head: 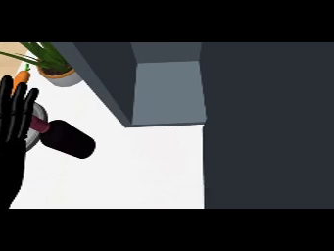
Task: Pick up the wine, place it into the cabinet and close the cabinet
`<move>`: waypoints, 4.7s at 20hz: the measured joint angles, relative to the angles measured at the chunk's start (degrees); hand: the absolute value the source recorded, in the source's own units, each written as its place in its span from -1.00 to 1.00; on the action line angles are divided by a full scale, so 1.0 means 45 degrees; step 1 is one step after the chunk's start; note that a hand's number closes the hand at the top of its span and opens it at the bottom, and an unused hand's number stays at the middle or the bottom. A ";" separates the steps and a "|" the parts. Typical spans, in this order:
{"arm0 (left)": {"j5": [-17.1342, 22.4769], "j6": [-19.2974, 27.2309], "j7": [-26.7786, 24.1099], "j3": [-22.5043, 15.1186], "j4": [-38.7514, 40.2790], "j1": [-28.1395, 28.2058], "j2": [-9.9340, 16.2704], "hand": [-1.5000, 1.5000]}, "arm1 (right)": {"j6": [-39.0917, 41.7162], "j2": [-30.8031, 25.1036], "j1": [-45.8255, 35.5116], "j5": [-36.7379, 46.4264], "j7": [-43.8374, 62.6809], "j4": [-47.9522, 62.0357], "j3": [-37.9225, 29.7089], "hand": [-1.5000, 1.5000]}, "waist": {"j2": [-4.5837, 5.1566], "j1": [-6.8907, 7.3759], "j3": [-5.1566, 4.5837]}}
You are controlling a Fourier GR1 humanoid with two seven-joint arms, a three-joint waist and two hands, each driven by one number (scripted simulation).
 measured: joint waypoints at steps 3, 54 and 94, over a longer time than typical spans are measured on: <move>0.1151 -0.0964 -0.0379 0.0742 0.0653 0.0071 0.0525 -1.00 | 0.0163 0.0017 0.0342 -0.0111 -0.0096 -0.0011 -0.0013 -1.00 | -0.0240 0.0231 -0.0109; 0.6983 -0.0616 0.4617 0.3692 0.2361 -0.1627 0.2398 -1.00 | -0.1171 -0.1799 -0.6452 -0.1775 1.2220 -0.4840 0.0293 -1.00 | -0.0496 0.0357 -0.0210; 0.3208 -0.4380 -0.3618 0.3683 1.3435 -0.1509 0.1744 -1.00 | -0.1694 -0.2006 -0.7936 -0.1624 1.3011 -0.4829 0.0214 -1.00 | -0.0479 0.0302 -0.0217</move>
